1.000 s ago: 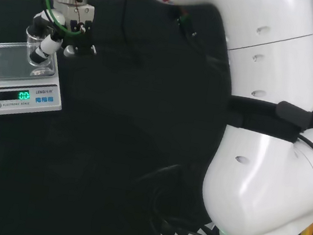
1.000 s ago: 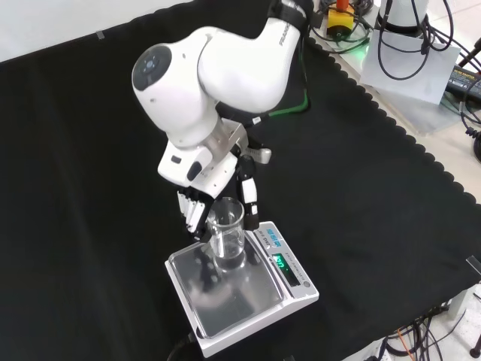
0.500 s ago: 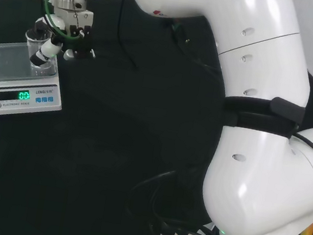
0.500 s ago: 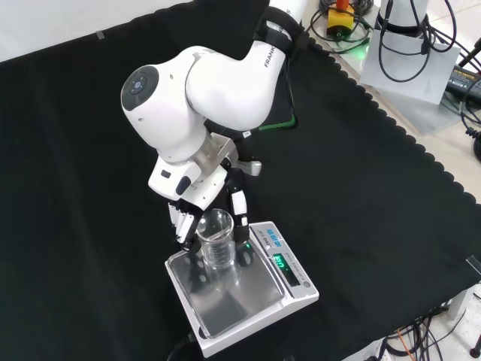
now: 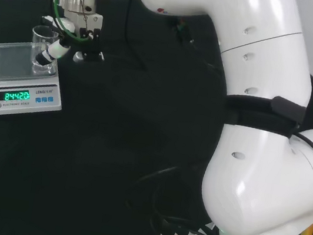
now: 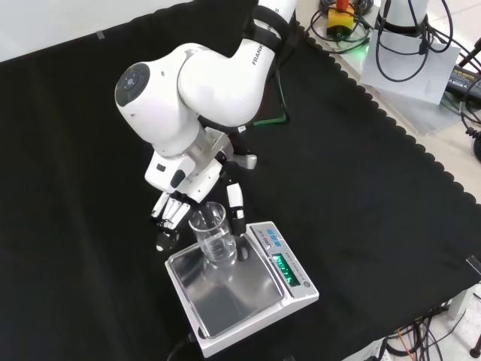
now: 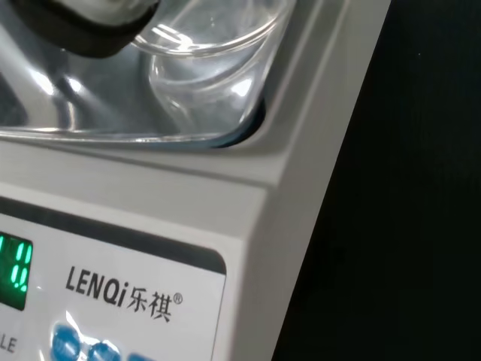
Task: Put the beaker on the electronic balance.
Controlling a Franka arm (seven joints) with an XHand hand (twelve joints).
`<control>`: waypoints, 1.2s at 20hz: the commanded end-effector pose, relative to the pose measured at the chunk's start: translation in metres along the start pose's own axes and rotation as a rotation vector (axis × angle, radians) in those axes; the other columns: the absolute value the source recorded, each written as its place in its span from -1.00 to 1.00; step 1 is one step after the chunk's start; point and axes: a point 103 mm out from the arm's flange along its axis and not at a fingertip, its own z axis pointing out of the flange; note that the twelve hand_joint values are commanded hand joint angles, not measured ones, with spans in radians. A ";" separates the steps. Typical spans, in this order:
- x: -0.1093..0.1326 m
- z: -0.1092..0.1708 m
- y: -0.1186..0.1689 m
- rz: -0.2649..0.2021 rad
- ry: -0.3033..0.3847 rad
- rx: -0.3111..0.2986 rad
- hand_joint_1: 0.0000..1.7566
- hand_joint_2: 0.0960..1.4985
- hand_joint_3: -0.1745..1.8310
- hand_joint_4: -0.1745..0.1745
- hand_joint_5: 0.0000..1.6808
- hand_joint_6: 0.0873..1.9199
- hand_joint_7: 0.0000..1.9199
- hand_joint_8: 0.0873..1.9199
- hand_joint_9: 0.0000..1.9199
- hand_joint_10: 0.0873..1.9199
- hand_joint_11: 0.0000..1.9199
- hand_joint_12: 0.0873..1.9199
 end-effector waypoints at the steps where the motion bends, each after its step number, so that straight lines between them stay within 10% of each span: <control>1: -0.005 -0.019 -0.011 -0.016 0.029 -0.072 -0.21 -0.02 -0.95 0.45 -1.00 -1.00 -1.00 -0.67 -0.93 -0.12 -1.00 0.58; 6: -0.002 -0.022 -0.015 -0.016 0.032 -0.079 -0.24 -0.05 -0.93 0.54 -1.00 -1.00 -1.00 -0.92 -0.99 -0.09 -1.00 0.53; 24: 0.000 -0.077 -0.052 -0.006 0.009 -0.145 -0.25 -0.06 -0.90 0.62 -1.00 -1.00 -1.00 -0.85 -0.99 -0.07 -1.00 0.50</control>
